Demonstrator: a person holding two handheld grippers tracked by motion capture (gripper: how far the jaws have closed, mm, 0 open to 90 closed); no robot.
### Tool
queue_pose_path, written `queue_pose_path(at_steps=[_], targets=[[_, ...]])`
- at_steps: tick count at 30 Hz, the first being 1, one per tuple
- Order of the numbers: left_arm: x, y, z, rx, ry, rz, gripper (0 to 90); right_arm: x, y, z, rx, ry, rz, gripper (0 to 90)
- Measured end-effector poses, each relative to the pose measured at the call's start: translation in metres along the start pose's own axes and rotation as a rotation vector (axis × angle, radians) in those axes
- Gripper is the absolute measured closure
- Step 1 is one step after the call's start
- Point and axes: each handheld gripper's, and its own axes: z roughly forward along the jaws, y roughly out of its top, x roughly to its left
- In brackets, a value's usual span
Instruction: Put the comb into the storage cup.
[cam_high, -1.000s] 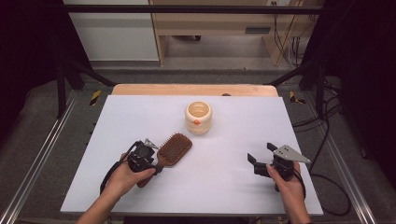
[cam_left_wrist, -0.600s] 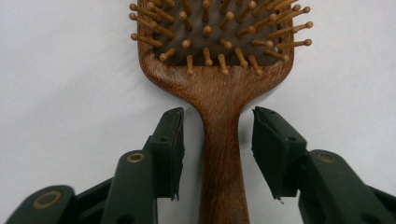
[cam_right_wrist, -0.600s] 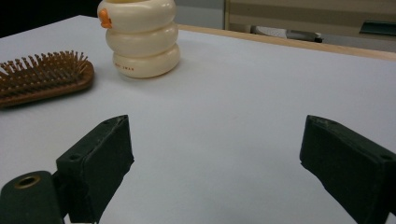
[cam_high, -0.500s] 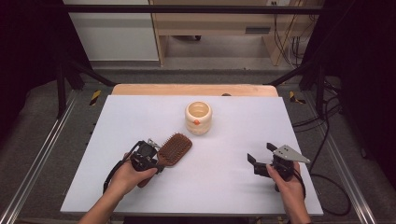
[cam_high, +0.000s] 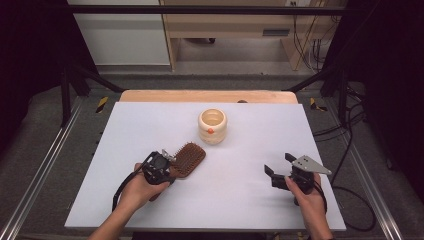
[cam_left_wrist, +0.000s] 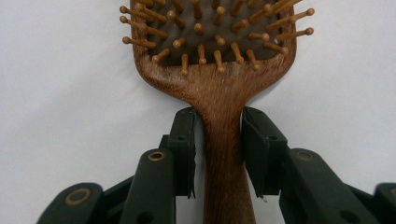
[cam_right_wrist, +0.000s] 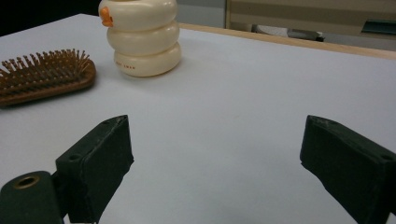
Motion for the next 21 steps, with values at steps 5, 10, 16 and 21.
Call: queue_pose_path(at_steps=[5,10,16,21], targets=[[0.0037,-0.0027,0.0,-0.021,-0.011,0.001,70.6,0.0004,-0.0001,0.0,0.001,0.001,0.001,9.4],[0.005,-0.003,0.0001,-0.023,-0.021,0.016,71.8,0.0004,-0.0003,0.0004,0.004,0.0,-0.001,9.4],[0.0058,0.0003,0.0004,-0.001,-0.026,0.019,72.1,0.0005,-0.0003,0.0004,0.005,0.001,-0.002,9.4],[0.0066,-0.0027,-0.0001,-0.021,-0.033,0.028,72.2,0.0003,-0.0003,0.0004,0.004,0.001,-0.001,9.4]])
